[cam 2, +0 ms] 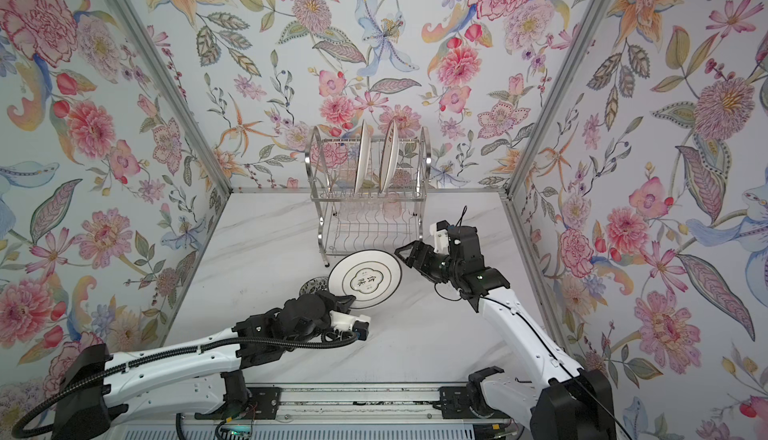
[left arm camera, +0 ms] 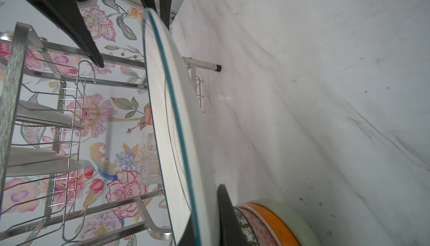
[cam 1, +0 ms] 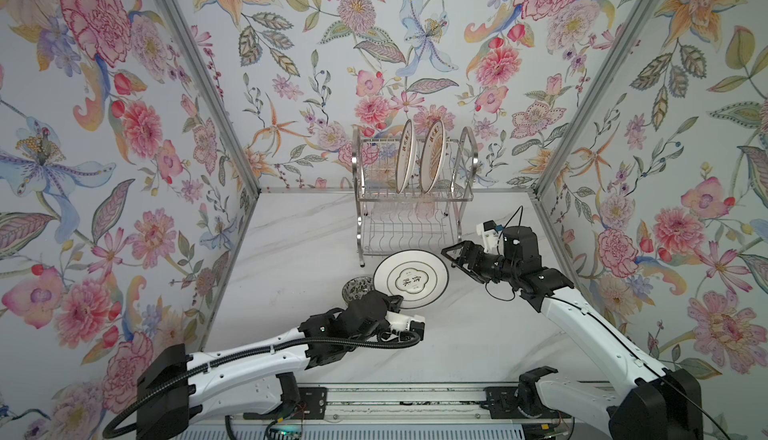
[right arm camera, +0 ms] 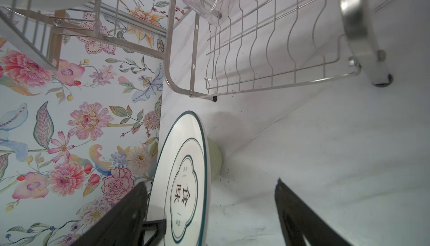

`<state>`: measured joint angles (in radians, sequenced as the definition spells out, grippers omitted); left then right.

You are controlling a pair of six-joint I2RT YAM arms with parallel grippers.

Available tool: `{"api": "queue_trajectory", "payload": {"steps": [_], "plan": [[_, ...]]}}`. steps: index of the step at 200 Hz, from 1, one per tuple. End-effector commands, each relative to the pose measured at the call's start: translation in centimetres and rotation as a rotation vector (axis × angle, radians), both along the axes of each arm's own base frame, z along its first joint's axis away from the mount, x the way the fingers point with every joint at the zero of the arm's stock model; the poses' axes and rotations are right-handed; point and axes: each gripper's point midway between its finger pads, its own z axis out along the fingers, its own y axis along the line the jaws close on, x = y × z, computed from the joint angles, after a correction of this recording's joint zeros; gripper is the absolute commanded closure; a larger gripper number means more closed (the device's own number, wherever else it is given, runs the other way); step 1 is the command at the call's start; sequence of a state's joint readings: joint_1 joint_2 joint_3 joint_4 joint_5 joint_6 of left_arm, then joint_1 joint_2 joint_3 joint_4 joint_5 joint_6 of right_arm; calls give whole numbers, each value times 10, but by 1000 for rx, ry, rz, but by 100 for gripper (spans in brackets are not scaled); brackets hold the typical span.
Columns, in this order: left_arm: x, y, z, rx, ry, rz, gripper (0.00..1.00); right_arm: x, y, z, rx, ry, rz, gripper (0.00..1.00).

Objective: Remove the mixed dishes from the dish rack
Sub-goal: 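Hold the plate with the left gripper while the right gripper grips its edge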

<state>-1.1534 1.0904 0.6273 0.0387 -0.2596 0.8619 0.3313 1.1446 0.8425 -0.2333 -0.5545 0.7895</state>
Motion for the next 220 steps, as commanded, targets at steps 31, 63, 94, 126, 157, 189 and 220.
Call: {"api": "queue_trajectory", "payload": {"steps": [31,63,94,126,157,189,220], "plan": [[12,-14,25,-60,-147,20,100,-6,11,-19,-26,105,93,30],[11,-11,21,-38,-159,10,100,-8,16,-29,-44,168,132,46],[10,-11,15,-7,-160,-1,100,-13,21,-36,-57,233,187,62],[14,-12,8,34,-182,3,100,-16,25,-35,-50,278,222,77],[17,-13,2,63,-187,3,100,-18,27,-30,-41,269,241,88],[21,-16,0,51,-187,17,100,-23,26,-25,-33,245,241,97],[27,-22,7,11,-195,48,82,-18,19,-22,-54,207,202,100]]}}
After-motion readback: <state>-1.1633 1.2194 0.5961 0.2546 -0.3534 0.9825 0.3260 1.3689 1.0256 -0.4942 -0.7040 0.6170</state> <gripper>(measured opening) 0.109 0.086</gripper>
